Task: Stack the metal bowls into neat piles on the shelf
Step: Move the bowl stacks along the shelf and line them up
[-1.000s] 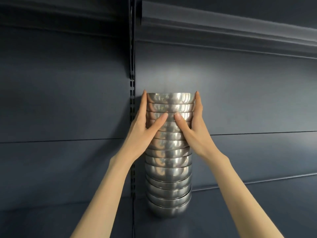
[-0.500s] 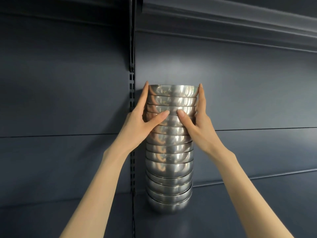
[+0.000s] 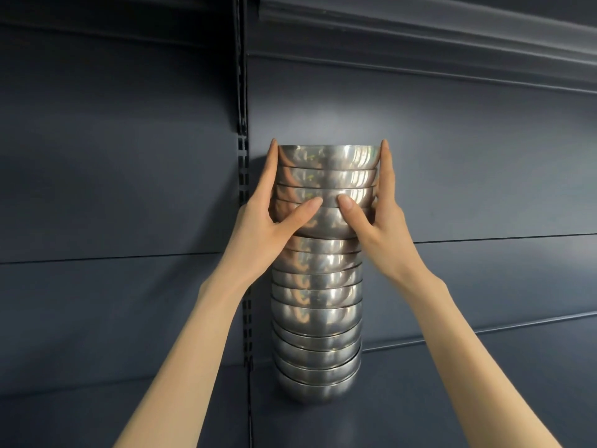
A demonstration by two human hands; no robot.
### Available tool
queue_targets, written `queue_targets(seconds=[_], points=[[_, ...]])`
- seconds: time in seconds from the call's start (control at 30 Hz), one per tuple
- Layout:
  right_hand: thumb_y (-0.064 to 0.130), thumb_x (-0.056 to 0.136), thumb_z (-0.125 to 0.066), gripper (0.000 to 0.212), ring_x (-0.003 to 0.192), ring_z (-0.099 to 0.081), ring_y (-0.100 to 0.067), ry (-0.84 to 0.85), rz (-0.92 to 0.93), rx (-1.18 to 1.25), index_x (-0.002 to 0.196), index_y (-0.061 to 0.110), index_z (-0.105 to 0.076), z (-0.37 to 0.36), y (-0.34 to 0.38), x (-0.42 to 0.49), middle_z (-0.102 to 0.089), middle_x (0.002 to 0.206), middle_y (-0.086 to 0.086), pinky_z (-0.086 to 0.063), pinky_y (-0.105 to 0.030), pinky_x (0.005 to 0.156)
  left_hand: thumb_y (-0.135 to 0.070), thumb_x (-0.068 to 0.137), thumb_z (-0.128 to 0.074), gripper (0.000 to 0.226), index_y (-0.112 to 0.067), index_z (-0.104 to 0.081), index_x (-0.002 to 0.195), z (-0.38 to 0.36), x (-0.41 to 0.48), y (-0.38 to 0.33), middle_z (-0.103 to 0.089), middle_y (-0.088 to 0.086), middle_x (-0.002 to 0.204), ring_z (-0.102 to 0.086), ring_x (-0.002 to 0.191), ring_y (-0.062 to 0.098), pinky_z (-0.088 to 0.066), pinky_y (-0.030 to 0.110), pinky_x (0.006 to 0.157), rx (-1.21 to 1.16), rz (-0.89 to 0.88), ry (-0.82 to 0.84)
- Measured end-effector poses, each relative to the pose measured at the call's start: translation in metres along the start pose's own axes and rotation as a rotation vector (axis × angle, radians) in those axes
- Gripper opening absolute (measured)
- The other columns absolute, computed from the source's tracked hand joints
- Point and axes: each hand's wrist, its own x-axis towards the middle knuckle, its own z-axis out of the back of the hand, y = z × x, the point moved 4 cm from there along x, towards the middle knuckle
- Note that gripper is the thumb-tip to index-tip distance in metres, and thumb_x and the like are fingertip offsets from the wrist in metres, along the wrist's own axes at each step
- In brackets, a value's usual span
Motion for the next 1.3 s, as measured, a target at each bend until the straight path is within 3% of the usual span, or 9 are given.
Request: queue_targets(seconds=[0.13,0.27,0.33,0.43,0.53,0.8,0.9,1.13,1.3], points=[[0.049,0.087,-0.057,0.089,0.113,-0.06,-0.001,-0.018,0.046,-0.004,0.149,0.041,0.006,0.003,0.017,0.002,-0.046,0.147,0.011,-0.044,-0.022,0.102,-0.054,0.08,-0.067,0.093,-0.042,-0.009,0.151,0.005,0.0,-0.014,-0.042,-0.025,0.143,-0.048,0.13,0.011,-0.043,0.046,0.105,0.013,-0.052,-0.043],[0.052,0.085,-0.056,0.088,0.128,-0.052,-0.009,-0.029,0.111,0.027,0.147,0.045,0.006,0.004,0.04,0.003,-0.043,0.15,0.007,-0.042,-0.04,0.109,-0.054,0.077,-0.067,0.094,-0.04,-0.011,0.152,0.015,0.0,-0.032,-0.046,-0.018,0.143,-0.046,0.132,0.007,-0.038,0.041,0.111,0.007,-0.077,-0.052],[0.051,0.087,-0.058,0.089,0.118,-0.058,-0.003,-0.026,0.124,0.042,0.148,0.043,0.006,0.002,0.047,0.002,-0.053,0.139,0.015,-0.047,-0.034,0.103,-0.054,0.076,-0.066,0.094,-0.041,-0.011,0.151,0.023,-0.001,-0.041,-0.046,-0.015,0.145,-0.044,0.133,0.005,-0.036,0.039,0.113,0.01,-0.09,-0.048],[0.044,0.091,-0.059,0.088,0.07,-0.059,0.005,-0.048,0.127,0.056,0.149,0.038,0.007,0.0,0.051,-0.001,-0.054,0.08,0.038,-0.043,-0.009,0.075,-0.051,0.076,-0.067,0.092,-0.042,-0.013,0.151,0.032,-0.005,-0.054,-0.048,-0.024,0.14,-0.046,0.129,-0.001,-0.038,0.036,0.111,0.008,-0.096,-0.042],[0.044,0.091,-0.058,0.087,0.06,-0.052,0.005,-0.062,0.142,0.065,0.147,0.04,0.008,-0.005,0.063,-0.004,-0.051,0.066,0.037,-0.04,-0.006,0.069,-0.05,0.076,-0.068,0.093,-0.043,-0.013,0.15,0.038,-0.011,-0.063,-0.051,-0.026,0.136,-0.05,0.126,0.0,-0.041,0.036,0.108,0.017,-0.091,-0.042],[0.051,0.089,-0.055,0.09,0.111,-0.053,0.004,0.03,0.096,0.146,0.15,0.042,0.012,-0.042,0.086,-0.018,-0.05,0.126,0.013,-0.042,-0.018,0.102,-0.054,0.076,-0.066,0.095,-0.042,-0.008,0.151,0.07,-0.04,-0.071,-0.05,-0.029,0.133,-0.05,0.124,-0.002,-0.04,0.035,0.109,0.066,-0.047,-0.059],[0.047,0.093,-0.054,0.09,0.138,-0.038,-0.003,0.065,0.034,0.238,0.151,0.035,0.015,-0.062,0.092,-0.027,-0.027,0.157,0.009,-0.033,-0.019,0.111,-0.056,0.075,-0.067,0.098,-0.043,-0.006,0.151,0.083,-0.054,-0.07,-0.05,-0.025,0.136,-0.048,0.127,-0.001,-0.038,0.037,0.11,0.097,-0.007,-0.048],[0.055,0.089,-0.051,0.094,0.144,-0.009,0.008,0.141,-0.008,0.17,0.152,0.031,0.013,-0.106,0.117,-0.045,-0.002,0.154,0.033,-0.015,-0.018,0.116,-0.06,0.07,-0.071,0.111,-0.034,-0.003,0.153,0.126,-0.098,-0.063,-0.063,-0.01,0.124,-0.059,0.114,0.002,-0.043,0.021,0.099,0.059,0.174,-0.125],[0.05,0.092,-0.056,0.093,0.145,-0.013,0.004,0.2,-0.04,0.134,0.153,0.032,0.011,-0.141,0.131,-0.065,-0.011,0.154,0.028,-0.018,-0.033,0.121,-0.046,0.076,-0.073,0.052,-0.032,-0.051,0.122,0.156,-0.129,-0.056,-0.067,-0.017,0.112,-0.063,0.106,0.001,-0.048,0.017,0.087,-0.029,0.189,-0.036]])
